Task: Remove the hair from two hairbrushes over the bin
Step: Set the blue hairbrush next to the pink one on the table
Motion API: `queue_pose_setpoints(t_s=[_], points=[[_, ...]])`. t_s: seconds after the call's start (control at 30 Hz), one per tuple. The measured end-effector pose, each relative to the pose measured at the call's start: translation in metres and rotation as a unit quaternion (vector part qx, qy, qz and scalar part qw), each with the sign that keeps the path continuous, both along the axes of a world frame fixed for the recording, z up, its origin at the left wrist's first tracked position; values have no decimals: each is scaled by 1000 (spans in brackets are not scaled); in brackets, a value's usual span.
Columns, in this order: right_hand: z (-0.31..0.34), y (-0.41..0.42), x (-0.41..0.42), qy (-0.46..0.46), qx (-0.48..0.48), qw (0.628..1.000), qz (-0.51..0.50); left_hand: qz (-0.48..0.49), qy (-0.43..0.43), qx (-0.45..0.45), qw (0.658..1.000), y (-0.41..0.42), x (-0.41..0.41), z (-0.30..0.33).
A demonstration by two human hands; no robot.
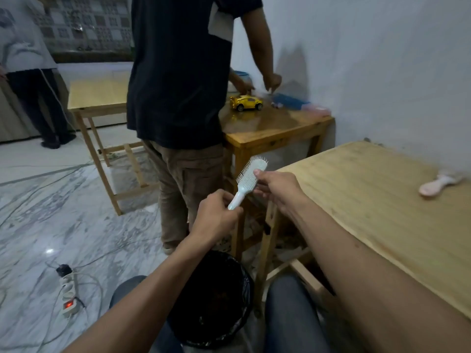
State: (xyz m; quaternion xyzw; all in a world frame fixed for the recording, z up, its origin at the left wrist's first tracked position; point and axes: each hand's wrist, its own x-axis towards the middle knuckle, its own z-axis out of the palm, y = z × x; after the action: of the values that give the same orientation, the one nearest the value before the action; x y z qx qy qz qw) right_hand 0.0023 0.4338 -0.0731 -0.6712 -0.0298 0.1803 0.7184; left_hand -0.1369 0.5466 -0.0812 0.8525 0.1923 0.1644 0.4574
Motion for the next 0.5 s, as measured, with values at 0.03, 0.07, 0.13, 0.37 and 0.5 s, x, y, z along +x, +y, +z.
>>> queue_pose_setpoints(t_s=[0.03,0.07,0.13,0.37,0.5], points=[[8,-12,4,-8,1,1000,-15,-14,-2,4,1000,-9,7,7],[17,-24,7,-15,4,1000,-27,-26,-5,9,1000,-19,13,14],[32,-50,12,-28,15,998,-54,-55,-16,24,998,-39,25,26],[66,-159,26,-78,14,983,-168,-145,-49,74,985,-124,63,56],[67,-222,33,-81,-3,971,-226,-189,-44,93,977,-179,84,57]])
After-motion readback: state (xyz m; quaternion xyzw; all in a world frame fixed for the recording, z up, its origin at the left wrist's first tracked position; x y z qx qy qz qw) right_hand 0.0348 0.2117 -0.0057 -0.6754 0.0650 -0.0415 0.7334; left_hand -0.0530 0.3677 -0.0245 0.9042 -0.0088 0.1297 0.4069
